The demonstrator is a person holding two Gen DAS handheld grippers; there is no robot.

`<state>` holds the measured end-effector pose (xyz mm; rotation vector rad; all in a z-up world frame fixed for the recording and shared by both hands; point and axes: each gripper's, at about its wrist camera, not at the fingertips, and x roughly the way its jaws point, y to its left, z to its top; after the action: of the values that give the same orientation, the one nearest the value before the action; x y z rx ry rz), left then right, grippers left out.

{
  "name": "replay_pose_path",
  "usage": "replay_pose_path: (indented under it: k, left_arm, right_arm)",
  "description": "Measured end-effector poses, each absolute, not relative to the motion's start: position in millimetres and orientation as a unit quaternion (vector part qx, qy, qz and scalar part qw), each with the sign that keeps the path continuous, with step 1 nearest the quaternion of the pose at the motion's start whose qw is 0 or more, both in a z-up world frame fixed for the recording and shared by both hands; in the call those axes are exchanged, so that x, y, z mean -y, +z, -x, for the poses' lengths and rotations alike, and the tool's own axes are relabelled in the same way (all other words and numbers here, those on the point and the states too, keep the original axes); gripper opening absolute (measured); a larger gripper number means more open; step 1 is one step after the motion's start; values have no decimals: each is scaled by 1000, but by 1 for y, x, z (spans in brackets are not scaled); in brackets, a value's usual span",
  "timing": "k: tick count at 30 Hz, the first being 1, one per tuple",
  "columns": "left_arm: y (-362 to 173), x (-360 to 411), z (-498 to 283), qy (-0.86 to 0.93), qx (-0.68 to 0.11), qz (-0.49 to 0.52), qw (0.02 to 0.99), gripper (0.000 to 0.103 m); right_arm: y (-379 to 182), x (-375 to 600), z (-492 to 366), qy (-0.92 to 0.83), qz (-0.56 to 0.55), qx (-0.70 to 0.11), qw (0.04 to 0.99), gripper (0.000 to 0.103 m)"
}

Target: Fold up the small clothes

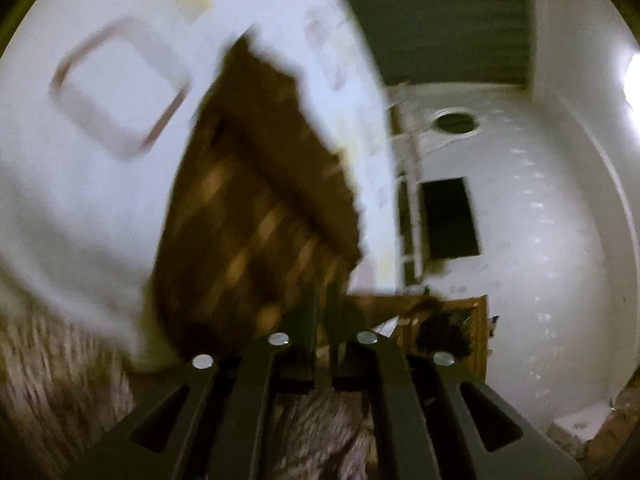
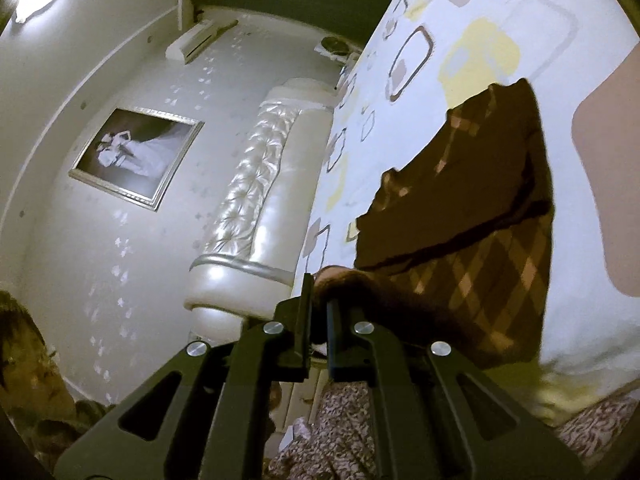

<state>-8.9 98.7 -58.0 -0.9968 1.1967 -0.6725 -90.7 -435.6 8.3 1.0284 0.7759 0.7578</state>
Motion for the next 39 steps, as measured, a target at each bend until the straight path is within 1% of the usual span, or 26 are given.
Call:
replay_pose_path:
  k: [1, 2, 3, 5, 8, 10, 13, 17, 22, 24, 27, 28, 29, 30, 31, 33, 37, 39]
  left_arm:
    - [-70, -95, 18, -289, -544, 446, 650, 20]
    - [-81, -91, 27, -280, -558, 450, 639, 31]
    - [-93, -86, 37, -273, -570, 454, 628, 36]
    - [-110, -78, 50, -250, -589, 450, 623, 39]
    - [-125, -69, 57, -227, -611, 455, 607, 39]
    - [-123, -67, 58, -198, -617, 420, 636, 39]
    - [-122, -64, 60, -168, -605, 386, 677, 39]
    - [-136, -53, 57, -162, -585, 370, 703, 39]
    - [-166, -38, 59, -149, -616, 347, 692, 39]
    - [-164, -41, 58, -136, -603, 354, 702, 39]
    - [-161, -51, 59, -124, -561, 376, 727, 39]
    - [-162, -52, 59, -133, -557, 382, 725, 39]
    - [-163, -51, 58, -145, -556, 385, 722, 34]
    - [-163, -50, 57, -154, -557, 386, 719, 25]
    - [-164, -49, 57, -169, -558, 390, 713, 21]
    - [-165, -49, 57, -191, -559, 396, 703, 5]
    - [-155, -53, 57, -205, -550, 392, 708, 5]
    - [-142, -55, 59, -220, -540, 390, 713, 5]
  right_arm:
    - [7, 438, 89, 343, -470, -352, 733, 5]
    - [7, 439, 88, 342, -470, -351, 734, 5]
    - [7, 441, 87, 339, -467, -351, 737, 5]
    - [6, 441, 86, 339, -465, -351, 739, 5]
    - [5, 441, 86, 341, -466, -352, 737, 5]
    - [5, 440, 86, 344, -465, -350, 737, 5]
    - [5, 437, 86, 353, -466, -349, 733, 5]
    - [0, 434, 87, 362, -469, -350, 726, 5]
    - [1, 433, 90, 367, -471, -348, 723, 5]
    - [-1, 433, 90, 371, -472, -347, 720, 5]
    - [-5, 432, 89, 373, -475, -350, 716, 5]
    - [-7, 431, 89, 373, -476, -352, 715, 5]
    - [-9, 430, 89, 372, -476, -353, 714, 5]
    - [-11, 430, 88, 371, -477, -356, 713, 5]
    - [-12, 430, 88, 370, -478, -357, 712, 5]
    - [-14, 430, 88, 370, -478, -360, 711, 5]
    - [-12, 430, 90, 369, -474, -361, 713, 5]
    - [-9, 430, 92, 369, -471, -359, 716, 5]
